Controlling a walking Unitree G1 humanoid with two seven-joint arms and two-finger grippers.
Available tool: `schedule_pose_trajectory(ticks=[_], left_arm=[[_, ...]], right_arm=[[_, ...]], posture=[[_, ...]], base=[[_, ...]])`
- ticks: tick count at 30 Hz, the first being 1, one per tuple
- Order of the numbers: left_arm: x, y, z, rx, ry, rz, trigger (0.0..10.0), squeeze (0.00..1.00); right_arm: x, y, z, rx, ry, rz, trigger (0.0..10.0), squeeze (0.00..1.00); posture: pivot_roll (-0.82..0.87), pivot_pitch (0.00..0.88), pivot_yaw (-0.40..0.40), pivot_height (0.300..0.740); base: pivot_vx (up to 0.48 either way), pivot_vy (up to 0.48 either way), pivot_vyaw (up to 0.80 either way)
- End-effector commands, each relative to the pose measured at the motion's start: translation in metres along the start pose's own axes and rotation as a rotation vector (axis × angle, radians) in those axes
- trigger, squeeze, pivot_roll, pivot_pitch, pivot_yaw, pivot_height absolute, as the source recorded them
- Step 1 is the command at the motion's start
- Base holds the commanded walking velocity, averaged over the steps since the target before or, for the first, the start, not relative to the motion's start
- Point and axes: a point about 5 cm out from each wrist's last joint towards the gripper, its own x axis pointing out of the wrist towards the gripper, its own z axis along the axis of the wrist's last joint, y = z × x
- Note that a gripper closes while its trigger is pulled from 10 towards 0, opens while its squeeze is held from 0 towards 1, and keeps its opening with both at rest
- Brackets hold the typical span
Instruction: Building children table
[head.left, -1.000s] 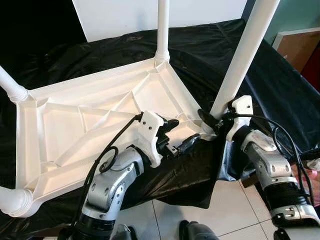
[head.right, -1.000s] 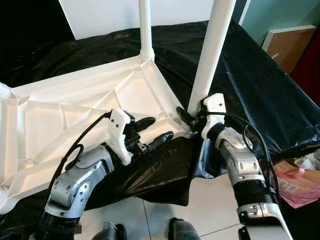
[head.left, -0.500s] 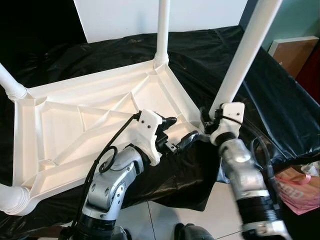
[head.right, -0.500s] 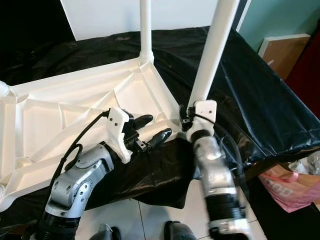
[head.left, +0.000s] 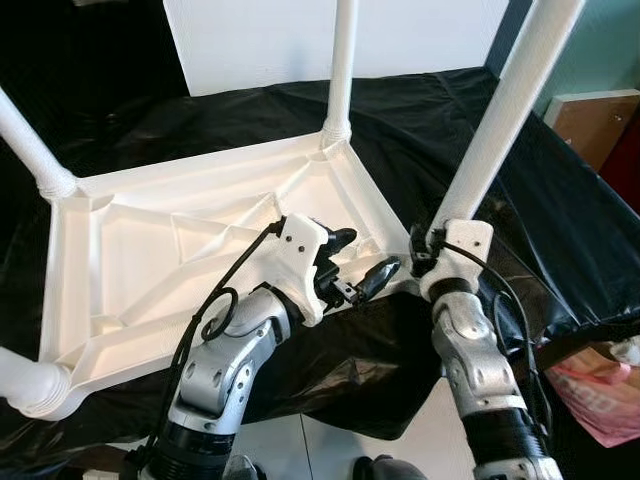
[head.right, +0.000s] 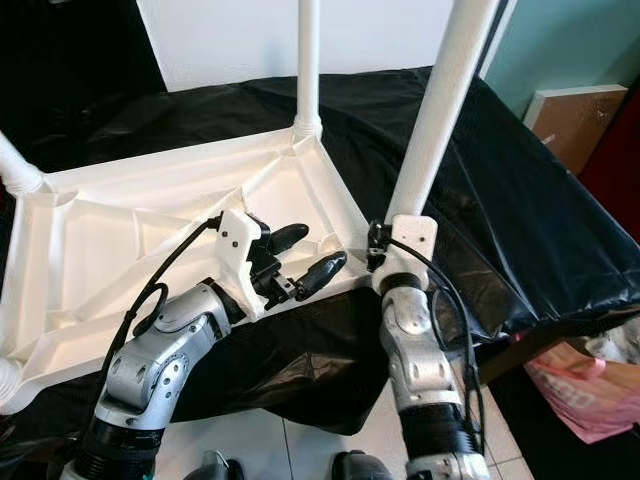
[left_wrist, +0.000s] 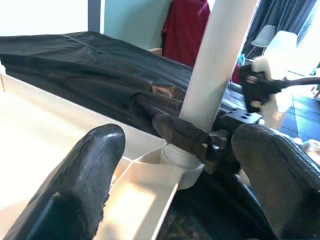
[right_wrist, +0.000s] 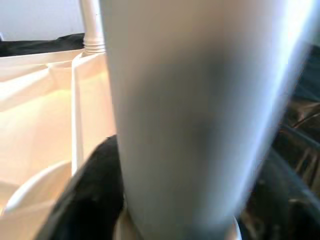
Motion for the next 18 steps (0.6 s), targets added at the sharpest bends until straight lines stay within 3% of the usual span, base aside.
schedule_pose_trajectory(ticks=[1,10,11,12,13,18], left_arm=[[0.001,0.0,0.0,0.004,0.001,0.019,10.0,0.0],[0.0,0.0,-0.001,0.006,0.002,0.016,10.0,0.0],[0.001,0.0,0.001,0.011,0.002,0.015,10.0,0.0],[0.001,0.0,0.001,0.011,0.002,0.015,10.0,0.0],[0.001,-0.001,0.002,0.016,-0.002,0.005,10.0,0.0],[0.0,-0.001,-0.002,0.023,0.016,0.003,10.0,0.0]], right_arm=[[-0.001,-0.001,0.005,0.009,-0.032,0.022,10.0,1.0],[0.0,-0.009,0.007,-0.001,-0.043,0.1,10.0,1.0],[0.002,-0.013,0.009,0.004,-0.038,0.162,10.0,0.57],[0.002,-0.013,0.009,0.004,-0.038,0.162,10.0,0.57],[0.003,-0.016,0.01,0.006,-0.03,0.239,10.0,0.0],[0.008,-0.022,0.01,-0.024,-0.023,0.34,10.0,0.0]], posture=[[-0.1,0.093,-0.022,0.74],[-0.09,0.089,-0.021,0.74],[-0.08,0.082,-0.018,0.74],[-0.08,0.082,-0.018,0.74],[-0.09,0.075,-0.025,0.74],[-0.08,0.081,-0.019,0.74]], base=[[0.0,0.0,0.0],[0.0,0.0,0.0],[0.0,0.0,0.0],[0.0,0.0,0.0],[0.0,0.0,0.0],[0.0,0.0,0.0]])
